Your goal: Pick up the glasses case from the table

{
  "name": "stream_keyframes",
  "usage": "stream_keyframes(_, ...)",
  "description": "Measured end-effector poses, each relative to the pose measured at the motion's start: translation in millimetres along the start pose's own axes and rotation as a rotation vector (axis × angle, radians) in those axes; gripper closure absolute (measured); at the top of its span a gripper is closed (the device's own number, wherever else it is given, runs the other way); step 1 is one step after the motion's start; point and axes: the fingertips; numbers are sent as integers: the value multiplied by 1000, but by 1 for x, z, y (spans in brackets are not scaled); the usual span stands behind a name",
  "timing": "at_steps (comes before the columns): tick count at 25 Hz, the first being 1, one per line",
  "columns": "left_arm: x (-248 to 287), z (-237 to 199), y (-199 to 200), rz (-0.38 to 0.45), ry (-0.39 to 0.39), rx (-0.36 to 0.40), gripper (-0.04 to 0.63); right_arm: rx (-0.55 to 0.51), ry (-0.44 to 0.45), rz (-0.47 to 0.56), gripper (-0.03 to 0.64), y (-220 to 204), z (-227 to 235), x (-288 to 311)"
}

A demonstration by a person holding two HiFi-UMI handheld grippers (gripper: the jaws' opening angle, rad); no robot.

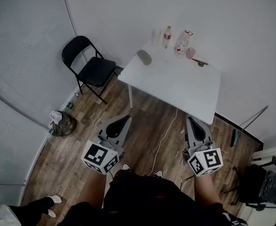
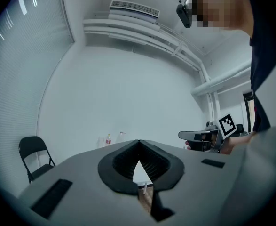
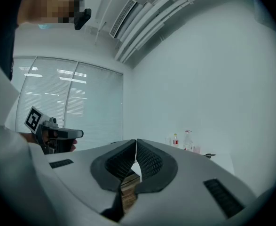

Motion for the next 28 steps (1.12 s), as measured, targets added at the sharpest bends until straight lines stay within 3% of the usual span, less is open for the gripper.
stream_keyframes(4,-21,-27,4,16,2,-18,575,-6,6,-4,595,-3,-31,19)
stream_keyframes(9,-51,-66,8,7,-14,18,575,-7,7,2,595,-6,-82,45)
stream_keyframes(14,-67,-96,-1,-1,-41,-36,575,-21,26,-35,595,-14,-115,64)
stream_keyframes(20,-59,-125,-6,-5,-31,-44,575,-30,32,-39,595,-15,-116,99)
stream_keyframes(24,-43,-133,-3,14,-70,-56,575,-18,46,-52,595,-23,-108,124)
stream_keyframes(28,-17,-158,-9,-11,-25,-48,575,-8,68,-55,595,-30,-92,159)
Point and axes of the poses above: the fingertips, and each gripper's own axes: x forward along the fingers, z to its right, y out of its top, and after that the axes turned 11 degrees about -y, right-handed
